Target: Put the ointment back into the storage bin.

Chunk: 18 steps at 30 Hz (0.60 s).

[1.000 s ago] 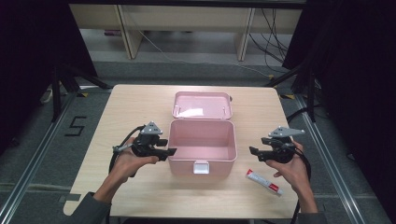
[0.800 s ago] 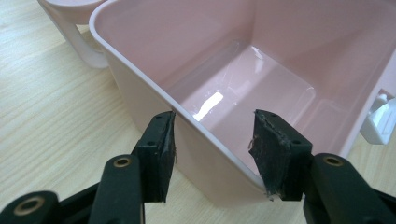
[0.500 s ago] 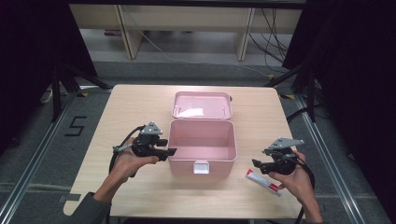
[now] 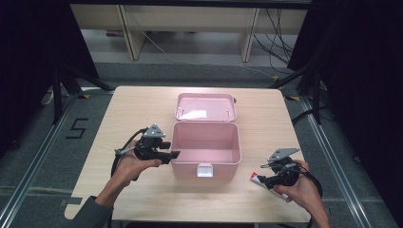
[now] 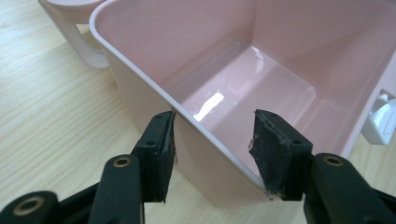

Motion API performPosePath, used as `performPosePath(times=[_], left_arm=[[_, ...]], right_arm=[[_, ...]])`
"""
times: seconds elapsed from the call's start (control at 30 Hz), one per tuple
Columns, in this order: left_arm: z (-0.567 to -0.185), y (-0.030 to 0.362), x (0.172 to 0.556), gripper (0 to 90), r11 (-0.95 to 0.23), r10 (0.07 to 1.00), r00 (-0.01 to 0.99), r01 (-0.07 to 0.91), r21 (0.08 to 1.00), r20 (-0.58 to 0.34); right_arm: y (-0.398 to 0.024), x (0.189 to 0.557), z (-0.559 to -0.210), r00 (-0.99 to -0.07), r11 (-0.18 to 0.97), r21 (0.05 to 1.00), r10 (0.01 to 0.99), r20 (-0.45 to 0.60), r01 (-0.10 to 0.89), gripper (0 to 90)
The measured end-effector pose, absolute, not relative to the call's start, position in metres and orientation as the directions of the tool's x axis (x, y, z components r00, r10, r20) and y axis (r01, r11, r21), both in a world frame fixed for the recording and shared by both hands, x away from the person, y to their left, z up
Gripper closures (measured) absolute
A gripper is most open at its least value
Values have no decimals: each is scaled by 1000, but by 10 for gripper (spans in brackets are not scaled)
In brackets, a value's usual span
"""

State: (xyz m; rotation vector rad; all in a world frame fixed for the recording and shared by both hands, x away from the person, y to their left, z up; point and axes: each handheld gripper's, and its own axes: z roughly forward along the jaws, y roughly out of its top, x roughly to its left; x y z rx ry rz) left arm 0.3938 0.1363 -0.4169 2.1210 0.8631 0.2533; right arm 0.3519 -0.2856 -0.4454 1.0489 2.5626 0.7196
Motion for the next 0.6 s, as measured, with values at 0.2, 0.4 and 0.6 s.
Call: performPosePath(times=[0.2, 0.4, 0.6], left_arm=[[-417, 137, 394, 484, -434, 655, 748, 491, 756, -110], [-417, 137, 394, 484, -435, 655, 748, 491, 755, -109], [-416, 137, 394, 483, -438, 657, 747, 491, 753, -105]], right_arm=[[-285, 346, -443, -698, 631, 510, 712, -80, 585, 368], [-289, 342, -447, -703, 653, 481, 704, -101, 585, 433], [-293, 337, -449, -711, 667, 457, 696, -99, 589, 481]])
